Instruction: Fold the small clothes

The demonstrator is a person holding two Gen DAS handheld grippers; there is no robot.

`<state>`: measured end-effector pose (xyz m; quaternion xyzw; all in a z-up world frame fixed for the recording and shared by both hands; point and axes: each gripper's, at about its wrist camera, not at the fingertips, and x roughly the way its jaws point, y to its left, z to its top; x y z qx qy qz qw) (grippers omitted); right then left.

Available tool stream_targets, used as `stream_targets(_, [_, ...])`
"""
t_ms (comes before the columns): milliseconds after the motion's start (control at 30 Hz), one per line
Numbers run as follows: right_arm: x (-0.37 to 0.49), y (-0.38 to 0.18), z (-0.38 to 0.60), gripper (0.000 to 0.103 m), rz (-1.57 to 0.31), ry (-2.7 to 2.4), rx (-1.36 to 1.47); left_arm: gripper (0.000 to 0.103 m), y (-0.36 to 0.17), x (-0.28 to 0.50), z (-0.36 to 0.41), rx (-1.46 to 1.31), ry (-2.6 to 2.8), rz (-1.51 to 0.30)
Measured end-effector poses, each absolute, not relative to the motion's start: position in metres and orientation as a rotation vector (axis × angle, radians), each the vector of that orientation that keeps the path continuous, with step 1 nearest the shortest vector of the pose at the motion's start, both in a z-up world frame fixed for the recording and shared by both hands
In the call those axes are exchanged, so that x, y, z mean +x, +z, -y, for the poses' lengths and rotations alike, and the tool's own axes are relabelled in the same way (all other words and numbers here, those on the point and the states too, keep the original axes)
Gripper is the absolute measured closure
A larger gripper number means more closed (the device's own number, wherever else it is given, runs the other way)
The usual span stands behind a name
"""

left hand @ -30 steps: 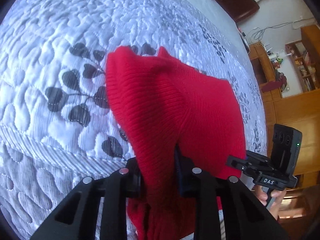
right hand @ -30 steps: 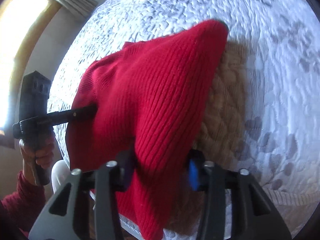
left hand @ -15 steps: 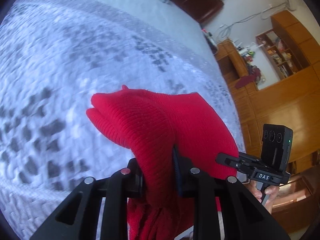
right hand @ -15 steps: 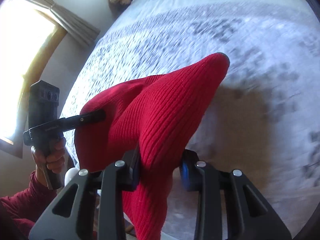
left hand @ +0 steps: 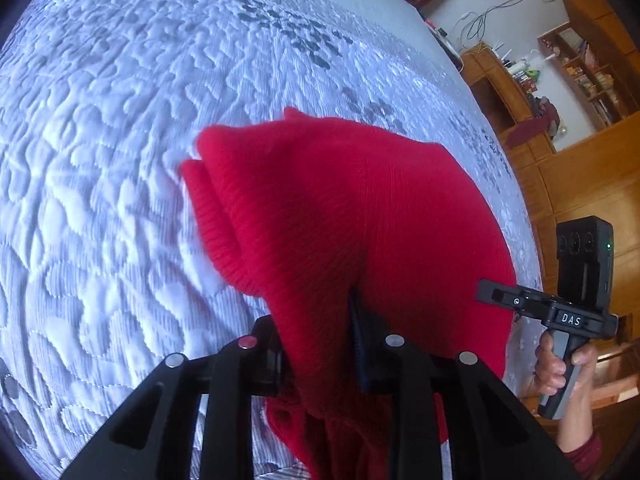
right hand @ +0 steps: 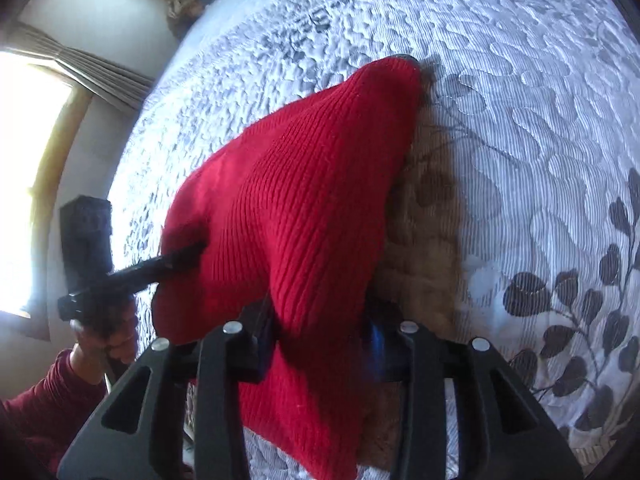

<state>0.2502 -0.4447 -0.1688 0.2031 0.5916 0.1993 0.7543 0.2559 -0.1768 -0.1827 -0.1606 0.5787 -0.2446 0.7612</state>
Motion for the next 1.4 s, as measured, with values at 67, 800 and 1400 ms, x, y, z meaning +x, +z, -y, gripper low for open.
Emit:
stream_targets(67, [0.243, -0.167, 0.439, 0.056, -1.28, 0.418, 0.403, 0.072, -0.179, 0.254, 0.178, -0.317, -0.516, -1.248])
stream_targets(800, [0.125, -0.17, 0.454, 0.087, -1.328, 0.26, 0.499, 0.042, -0.169, 0.157, 0.186, -0.012, -0.347, -1.226])
stream_targets(1400, [0.04, -0.111, 0.411, 0.014, -1.236, 0.032, 0.201, 0.019, -0.109, 0.096, 0.169, 0.013, -0.229, -1.148])
